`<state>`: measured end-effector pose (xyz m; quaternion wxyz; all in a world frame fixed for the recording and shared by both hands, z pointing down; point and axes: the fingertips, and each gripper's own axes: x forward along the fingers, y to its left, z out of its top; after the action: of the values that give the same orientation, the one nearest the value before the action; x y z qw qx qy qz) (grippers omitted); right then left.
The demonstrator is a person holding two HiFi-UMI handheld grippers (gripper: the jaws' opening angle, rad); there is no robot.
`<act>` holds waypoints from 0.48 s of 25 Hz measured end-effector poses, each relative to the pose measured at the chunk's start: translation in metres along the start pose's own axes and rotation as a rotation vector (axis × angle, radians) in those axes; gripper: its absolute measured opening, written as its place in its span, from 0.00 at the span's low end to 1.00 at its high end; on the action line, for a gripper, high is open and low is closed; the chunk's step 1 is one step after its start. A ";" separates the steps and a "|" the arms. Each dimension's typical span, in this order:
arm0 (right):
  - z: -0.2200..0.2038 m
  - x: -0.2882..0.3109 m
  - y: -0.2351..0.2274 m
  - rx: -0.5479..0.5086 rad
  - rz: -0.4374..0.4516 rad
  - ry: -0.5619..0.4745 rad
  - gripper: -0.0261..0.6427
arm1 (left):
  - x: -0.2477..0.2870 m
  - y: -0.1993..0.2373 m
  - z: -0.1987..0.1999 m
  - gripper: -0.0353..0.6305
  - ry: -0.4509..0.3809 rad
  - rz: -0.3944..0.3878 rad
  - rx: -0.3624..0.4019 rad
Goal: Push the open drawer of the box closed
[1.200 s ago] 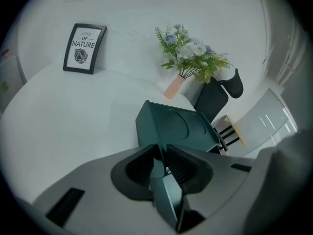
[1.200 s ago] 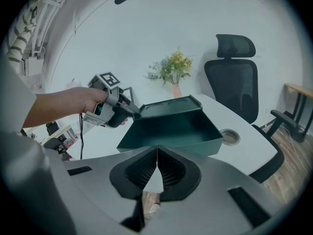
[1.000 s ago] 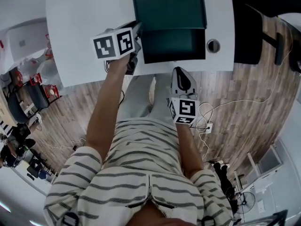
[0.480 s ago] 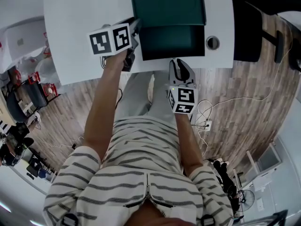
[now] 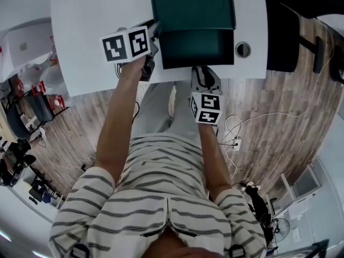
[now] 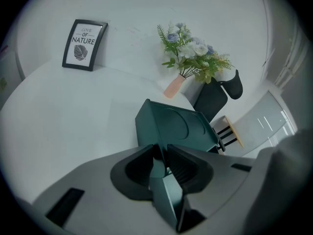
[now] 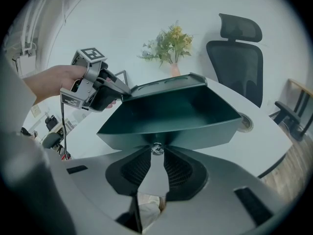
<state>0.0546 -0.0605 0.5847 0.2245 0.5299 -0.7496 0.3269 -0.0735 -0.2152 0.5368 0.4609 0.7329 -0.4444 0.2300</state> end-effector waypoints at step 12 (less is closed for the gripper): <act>0.004 -0.001 0.001 -0.010 0.000 -0.001 0.15 | 0.001 0.001 0.000 0.20 -0.004 -0.014 -0.013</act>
<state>0.0538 -0.0629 0.5812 0.2266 0.5289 -0.7513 0.3230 -0.0745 -0.2160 0.5377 0.4664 0.7334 -0.4417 0.2226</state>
